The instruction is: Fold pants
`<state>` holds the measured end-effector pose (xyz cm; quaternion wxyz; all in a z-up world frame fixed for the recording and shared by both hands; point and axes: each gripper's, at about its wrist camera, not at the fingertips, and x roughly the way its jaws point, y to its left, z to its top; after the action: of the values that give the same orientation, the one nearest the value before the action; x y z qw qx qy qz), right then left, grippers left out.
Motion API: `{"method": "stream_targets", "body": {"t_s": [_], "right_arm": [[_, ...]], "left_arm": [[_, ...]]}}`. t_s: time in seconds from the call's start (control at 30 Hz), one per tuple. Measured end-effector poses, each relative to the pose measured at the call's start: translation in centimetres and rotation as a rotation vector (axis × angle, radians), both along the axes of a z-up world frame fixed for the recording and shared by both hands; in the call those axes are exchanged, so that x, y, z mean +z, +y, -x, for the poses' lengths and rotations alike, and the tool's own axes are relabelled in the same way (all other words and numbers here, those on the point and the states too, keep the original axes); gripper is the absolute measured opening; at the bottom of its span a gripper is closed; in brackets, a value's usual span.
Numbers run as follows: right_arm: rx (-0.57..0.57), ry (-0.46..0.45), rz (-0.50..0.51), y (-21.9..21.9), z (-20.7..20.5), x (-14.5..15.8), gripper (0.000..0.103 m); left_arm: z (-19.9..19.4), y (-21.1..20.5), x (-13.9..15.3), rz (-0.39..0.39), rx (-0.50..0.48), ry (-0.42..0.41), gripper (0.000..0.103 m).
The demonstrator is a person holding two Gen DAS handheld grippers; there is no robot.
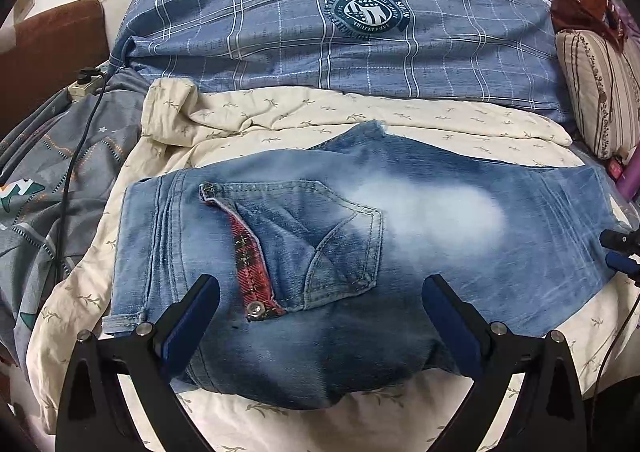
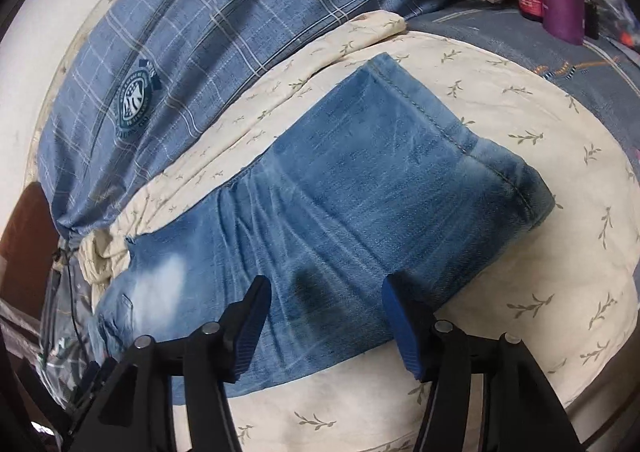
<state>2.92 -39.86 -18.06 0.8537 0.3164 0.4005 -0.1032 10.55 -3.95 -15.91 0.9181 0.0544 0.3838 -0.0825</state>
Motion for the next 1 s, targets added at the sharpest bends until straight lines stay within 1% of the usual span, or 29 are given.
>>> {"method": "stream_targets", "body": {"t_s": [0.13, 0.27, 0.37, 0.5, 0.77, 1.0], "right_arm": [[0.003, 0.005, 0.019, 0.4, 0.0, 0.2, 0.062], [-0.018, -0.026, -0.006, 0.2, 0.3, 0.7, 0.062], [0.003, -0.065, -0.011, 0.7, 0.2, 1.2, 0.062], [0.046, -0.084, 0.013, 1.9, -0.1, 1.8, 0.062], [0.132, -0.064, 0.045, 4.9, -1.5, 1.6, 0.062], [0.178, -0.046, 0.054, 6.6, -2.3, 1.3, 0.062]], "left_arm": [[0.1, -0.1, 0.0, -0.005, 0.0, -0.002, 0.101], [0.2, -0.3, -0.1, -0.019, -0.006, -0.009, 0.101], [0.2, -0.2, -0.1, -0.024, -0.006, -0.013, 0.101], [0.1, 0.0, 0.0, -0.021, -0.002, -0.013, 0.101], [0.1, 0.3, 0.0, -0.026, 0.0, -0.014, 0.101], [0.0, 0.7, -0.1, -0.03, 0.008, -0.011, 0.101]]}}
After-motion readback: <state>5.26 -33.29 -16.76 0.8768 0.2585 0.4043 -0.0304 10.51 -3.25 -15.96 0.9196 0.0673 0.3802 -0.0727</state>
